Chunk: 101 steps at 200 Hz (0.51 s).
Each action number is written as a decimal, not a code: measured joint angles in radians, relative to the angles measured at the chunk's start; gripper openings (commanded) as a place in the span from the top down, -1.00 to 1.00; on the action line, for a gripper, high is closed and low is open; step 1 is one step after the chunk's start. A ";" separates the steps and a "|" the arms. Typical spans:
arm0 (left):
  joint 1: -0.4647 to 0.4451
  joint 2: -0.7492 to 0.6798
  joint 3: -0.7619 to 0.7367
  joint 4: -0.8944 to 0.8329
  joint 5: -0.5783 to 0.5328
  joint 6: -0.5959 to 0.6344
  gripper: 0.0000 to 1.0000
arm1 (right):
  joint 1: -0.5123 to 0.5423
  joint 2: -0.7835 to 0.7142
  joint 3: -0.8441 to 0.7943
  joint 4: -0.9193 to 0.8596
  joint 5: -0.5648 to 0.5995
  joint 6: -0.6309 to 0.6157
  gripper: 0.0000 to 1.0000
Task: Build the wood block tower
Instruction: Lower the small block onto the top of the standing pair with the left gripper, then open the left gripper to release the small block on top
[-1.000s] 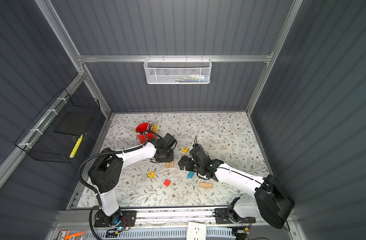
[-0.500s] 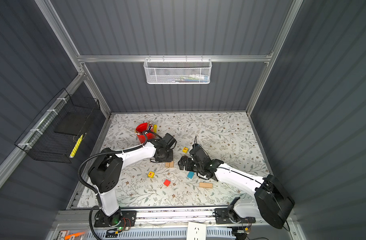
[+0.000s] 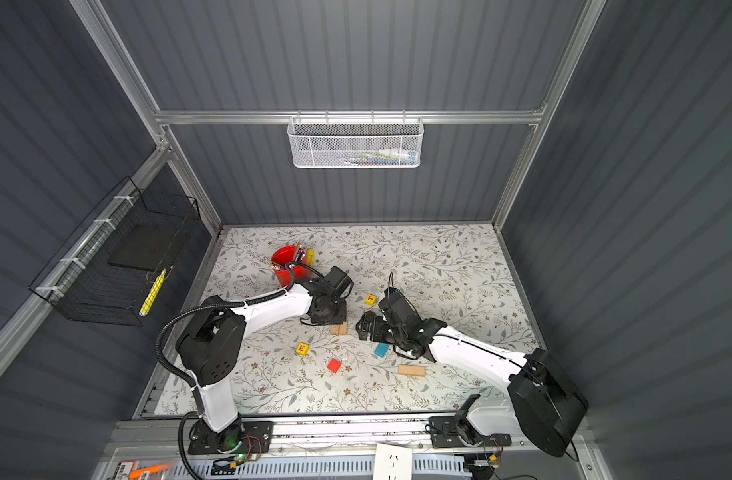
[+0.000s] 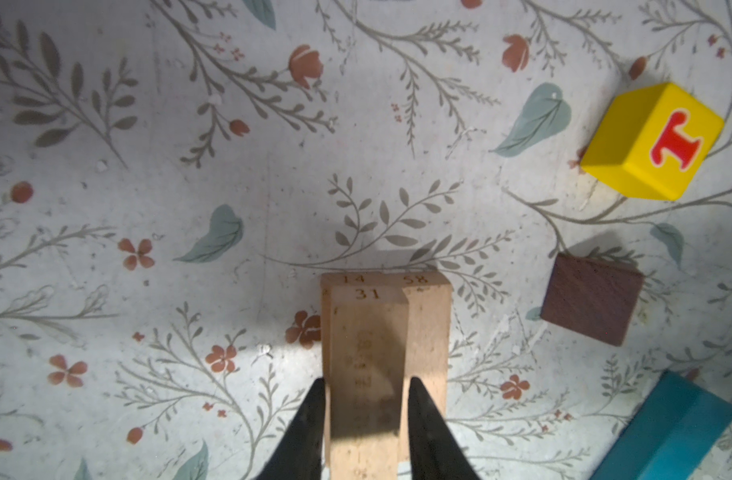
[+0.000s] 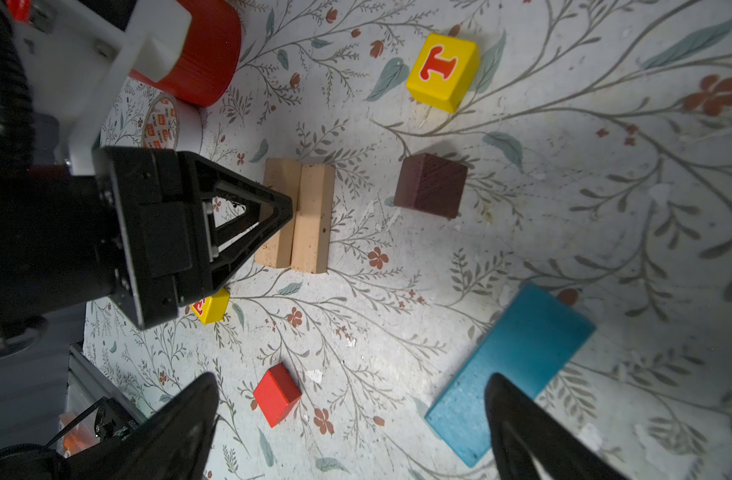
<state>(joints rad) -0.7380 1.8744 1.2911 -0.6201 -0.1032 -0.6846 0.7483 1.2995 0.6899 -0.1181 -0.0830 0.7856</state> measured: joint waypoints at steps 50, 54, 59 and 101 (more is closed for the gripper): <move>0.002 0.000 -0.003 0.000 0.000 -0.008 0.32 | 0.000 0.000 0.000 0.001 0.000 0.000 -0.98; 0.002 0.000 -0.003 0.000 0.000 -0.008 0.33 | 0.000 0.000 0.000 0.001 0.000 0.000 -0.98; 0.003 0.000 -0.003 0.000 0.000 -0.008 0.33 | 0.000 0.000 0.000 0.002 0.000 0.000 -0.98; 0.007 0.000 -0.004 0.000 0.000 -0.011 0.38 | 0.000 0.000 0.000 0.003 0.000 0.000 -0.98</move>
<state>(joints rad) -0.7311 1.8744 1.2873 -0.6197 -0.1032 -0.6960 0.7483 1.2995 0.6895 -0.1150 -0.0826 0.7856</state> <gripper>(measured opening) 0.312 0.989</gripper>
